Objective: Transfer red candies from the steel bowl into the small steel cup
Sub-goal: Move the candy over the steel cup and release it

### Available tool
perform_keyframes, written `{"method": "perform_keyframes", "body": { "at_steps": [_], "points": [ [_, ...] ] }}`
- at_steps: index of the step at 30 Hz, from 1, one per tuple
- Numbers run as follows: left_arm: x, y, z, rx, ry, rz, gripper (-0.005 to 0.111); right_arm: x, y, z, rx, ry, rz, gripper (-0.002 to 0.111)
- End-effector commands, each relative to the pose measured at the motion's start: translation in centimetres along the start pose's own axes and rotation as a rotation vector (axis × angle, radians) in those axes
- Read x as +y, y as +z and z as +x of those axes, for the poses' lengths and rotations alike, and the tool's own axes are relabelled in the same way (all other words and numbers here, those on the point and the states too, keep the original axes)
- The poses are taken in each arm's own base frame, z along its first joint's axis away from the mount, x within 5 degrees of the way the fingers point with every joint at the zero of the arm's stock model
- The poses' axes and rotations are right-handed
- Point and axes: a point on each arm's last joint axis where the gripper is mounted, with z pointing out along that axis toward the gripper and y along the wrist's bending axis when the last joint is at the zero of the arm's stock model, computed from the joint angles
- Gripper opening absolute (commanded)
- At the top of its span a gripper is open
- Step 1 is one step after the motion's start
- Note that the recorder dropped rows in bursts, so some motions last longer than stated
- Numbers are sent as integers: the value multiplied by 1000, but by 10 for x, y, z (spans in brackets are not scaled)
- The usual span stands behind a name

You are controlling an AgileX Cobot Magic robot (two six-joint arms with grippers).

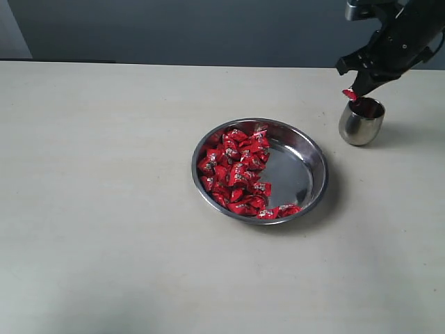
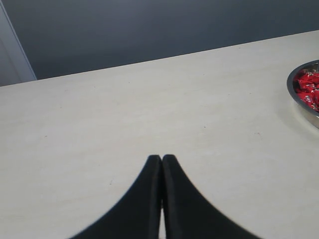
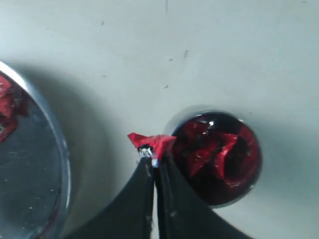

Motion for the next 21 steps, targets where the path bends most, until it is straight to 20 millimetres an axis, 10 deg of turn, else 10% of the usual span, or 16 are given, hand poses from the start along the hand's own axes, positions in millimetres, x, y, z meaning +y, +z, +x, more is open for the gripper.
{"method": "perform_keyframes", "body": {
  "at_steps": [1, 11, 21],
  "points": [
    [-1, 0, -1, -10, -4, 10, 0, -18, -9, 2, -32, 33, 37, -1],
    [-1, 0, -1, -10, -4, 10, 0, -28, -9, 6, -23, 62, 65, 0],
    [-1, 0, -1, -10, -4, 10, 0, -29, -9, 6, -24, 57, 73, 34]
  ]
}}
